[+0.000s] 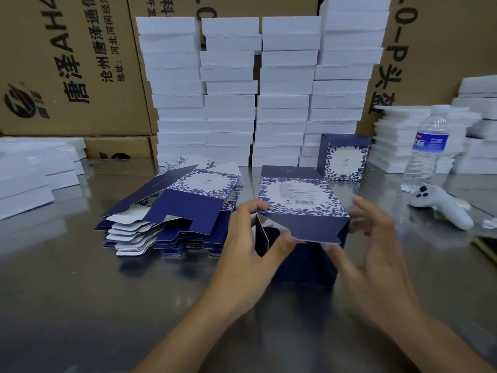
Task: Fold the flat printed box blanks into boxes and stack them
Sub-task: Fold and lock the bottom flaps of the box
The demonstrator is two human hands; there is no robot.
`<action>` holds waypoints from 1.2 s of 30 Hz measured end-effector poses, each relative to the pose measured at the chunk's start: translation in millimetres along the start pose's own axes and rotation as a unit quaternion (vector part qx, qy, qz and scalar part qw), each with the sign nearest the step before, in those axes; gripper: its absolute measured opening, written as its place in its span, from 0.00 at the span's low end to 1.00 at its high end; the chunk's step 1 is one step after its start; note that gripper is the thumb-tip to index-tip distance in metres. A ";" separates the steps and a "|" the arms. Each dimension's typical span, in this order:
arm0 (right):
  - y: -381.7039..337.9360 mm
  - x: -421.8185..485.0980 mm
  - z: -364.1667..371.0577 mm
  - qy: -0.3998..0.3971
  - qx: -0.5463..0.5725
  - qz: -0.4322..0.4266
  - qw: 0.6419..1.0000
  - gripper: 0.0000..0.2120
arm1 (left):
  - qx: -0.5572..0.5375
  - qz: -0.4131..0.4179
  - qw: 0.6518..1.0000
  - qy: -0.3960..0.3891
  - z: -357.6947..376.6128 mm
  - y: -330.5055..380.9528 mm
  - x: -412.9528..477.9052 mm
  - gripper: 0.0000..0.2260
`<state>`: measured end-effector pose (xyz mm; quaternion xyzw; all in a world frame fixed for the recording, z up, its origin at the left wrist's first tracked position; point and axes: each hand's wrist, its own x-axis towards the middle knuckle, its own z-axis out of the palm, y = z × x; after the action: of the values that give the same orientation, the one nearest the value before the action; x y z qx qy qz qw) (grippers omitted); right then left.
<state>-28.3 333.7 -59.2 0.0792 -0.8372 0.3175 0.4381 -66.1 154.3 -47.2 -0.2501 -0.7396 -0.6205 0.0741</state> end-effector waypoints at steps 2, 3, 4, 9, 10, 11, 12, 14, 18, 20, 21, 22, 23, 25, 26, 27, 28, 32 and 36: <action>0.2 3.0 -3.0 0.035 -0.010 -0.059 0.998 0.20 | 0.008 0.000 1.000 -0.016 2.1 0.7 -1.1 0.23; 1.2 4.7 -4.6 0.048 -0.026 -0.075 0.996 0.16 | 0.006 -0.001 1.000 -0.027 2.3 0.4 -1.6 0.26; 1.9 6.0 -6.3 0.062 -0.042 -0.084 0.994 0.15 | 0.004 -0.003 0.999 -0.040 1.9 0.1 -2.0 0.30; 5.5 9.9 -12.2 0.111 -0.032 -0.063 0.991 0.18 | -0.001 0.029 0.993 -0.117 -0.8 -2.7 -2.5 0.41; 5.0 10.8 -13.7 0.120 -0.015 -0.053 0.991 0.19 | -0.019 0.030 0.992 -0.117 -1.1 -4.0 -1.5 0.38; 4.4 11.5 -14.9 0.128 -0.001 -0.044 0.991 0.18 | -0.032 0.027 0.993 -0.111 -1.3 -5.9 -0.3 0.33; 4.0 11.7 -15.1 0.133 0.010 -0.038 0.990 0.17 | -0.040 0.023 0.994 -0.099 -1.0 -7.8 0.9 0.27; 2.7 11.1 -13.9 0.136 0.024 -0.036 0.990 0.17 | -0.032 0.029 0.997 -0.066 0.6 -10.2 2.5 0.21; 0.8 8.8 -12.3 0.127 0.027 -0.066 0.989 0.16 | 0.018 0.039 0.998 0.037 3.0 -13.6 4.1 0.13; 0.0 7.5 -11.5 0.113 0.034 -0.073 0.990 0.15 | 0.046 0.044 0.995 0.079 1.8 -16.5 5.2 0.10; -0.3 6.9 -10.6 0.108 0.035 -0.076 0.991 0.14 | 0.059 0.044 0.993 0.097 0.9 -17.5 5.7 0.10; -0.5 6.4 -9.3 0.104 0.032 -0.078 0.991 0.11 | 0.064 0.044 0.990 0.114 0.0 -17.9 6.1 0.08; -0.9 6.1 -8.0 0.101 0.028 -0.079 0.991 0.09 | 0.063 0.044 0.989 0.129 -0.4 -17.7 6.5 0.07; -2.2 6.3 -7.1 0.098 0.029 -0.079 0.992 0.09 | 0.064 0.049 0.985 0.151 -0.3 -15.8 6.5 0.06; -3.0 6.9 -7.8 0.100 0.034 -0.080 0.991 0.11 | 0.073 0.053 0.983 0.159 0.1 -14.9 6.3 0.08; -3.6 7.5 -9.1 0.104 0.040 -0.081 0.990 0.12 | 0.085 0.057 0.981 0.165 0.7 -14.5 6.1 0.10; -4.1 7.9 -10.5 0.107 0.045 -0.083 0.990 0.14 | 0.099 0.062 0.978 0.173 1.2 -14.6 6.0 0.11; -6.9 7.8 -11.6 0.113 0.054 -0.089 0.988 0.12 | 0.142 0.093 0.963 0.210 3.7 -13.0 5.0 0.14; -9.5 7.6 -10.6 0.117 0.051 -0.100 0.987 0.12 | 0.160 0.092 0.956 0.226 3.6 -11.7 3.7 0.15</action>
<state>-21.7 333.7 -44.5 0.1470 -0.7508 0.3211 0.5582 -73.9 157.6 -56.7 -0.1556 -0.7666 -0.5250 0.3353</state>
